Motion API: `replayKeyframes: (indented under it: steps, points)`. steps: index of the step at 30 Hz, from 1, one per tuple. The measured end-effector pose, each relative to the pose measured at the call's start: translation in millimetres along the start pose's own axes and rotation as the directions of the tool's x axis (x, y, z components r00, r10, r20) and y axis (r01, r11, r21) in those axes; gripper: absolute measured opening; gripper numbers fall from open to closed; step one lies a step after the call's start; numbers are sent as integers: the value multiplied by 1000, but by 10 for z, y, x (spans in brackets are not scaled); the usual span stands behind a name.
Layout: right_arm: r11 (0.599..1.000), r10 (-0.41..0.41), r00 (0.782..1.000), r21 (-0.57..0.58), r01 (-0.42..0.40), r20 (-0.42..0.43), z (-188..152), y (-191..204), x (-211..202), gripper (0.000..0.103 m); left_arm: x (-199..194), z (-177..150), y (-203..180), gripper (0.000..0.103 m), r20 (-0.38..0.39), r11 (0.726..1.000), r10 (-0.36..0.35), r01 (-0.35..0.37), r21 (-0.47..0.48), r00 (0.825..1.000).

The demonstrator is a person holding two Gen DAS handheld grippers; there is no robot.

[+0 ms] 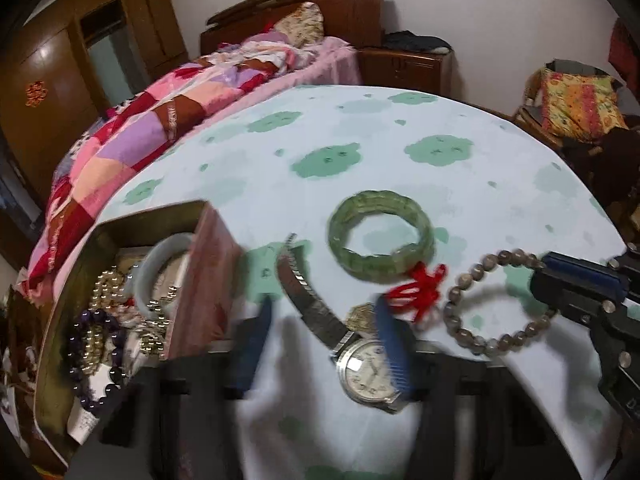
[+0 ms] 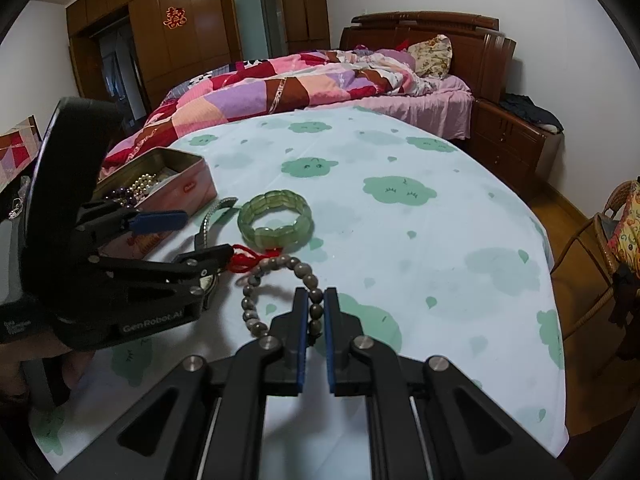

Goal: Organize jewelry
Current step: 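Grasp the grey bead bracelet with the right gripper while the left grasps the watch band, then carry the grey bead bracelet and wristwatch into the tin with both grippers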

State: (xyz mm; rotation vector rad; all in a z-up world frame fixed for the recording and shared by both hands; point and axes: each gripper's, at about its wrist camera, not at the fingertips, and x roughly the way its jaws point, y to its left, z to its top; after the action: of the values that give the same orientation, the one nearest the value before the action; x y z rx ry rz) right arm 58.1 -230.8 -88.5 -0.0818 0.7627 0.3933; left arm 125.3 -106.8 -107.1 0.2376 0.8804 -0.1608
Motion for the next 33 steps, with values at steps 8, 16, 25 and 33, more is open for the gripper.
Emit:
replayKeyframes:
  steps: [8, 16, 25, 33]
  points:
    - [1000, -8, 1000, -12, 8, -1, -13, 21, -5, 10, 16, -12, 152, 34, -11, 997, -22, 21, -69, 1000]
    - [1000, -9, 1000, -13, 9, 1, -15, 25, -5, 10, 10, -19, 160, 27, -9, 994, -68, 67, -87, 998]
    - [1000, -4, 1000, -8, 4, 1, -13, 28, 4, 10, -23, -39, 108, 15, -7, 996, -81, 81, -45, 997]
    - [1000, -7, 1000, -11, 7, 1, -15, 31, 5, 10, -75, -71, 91, 15, 3, 997, -69, 69, -22, 998]
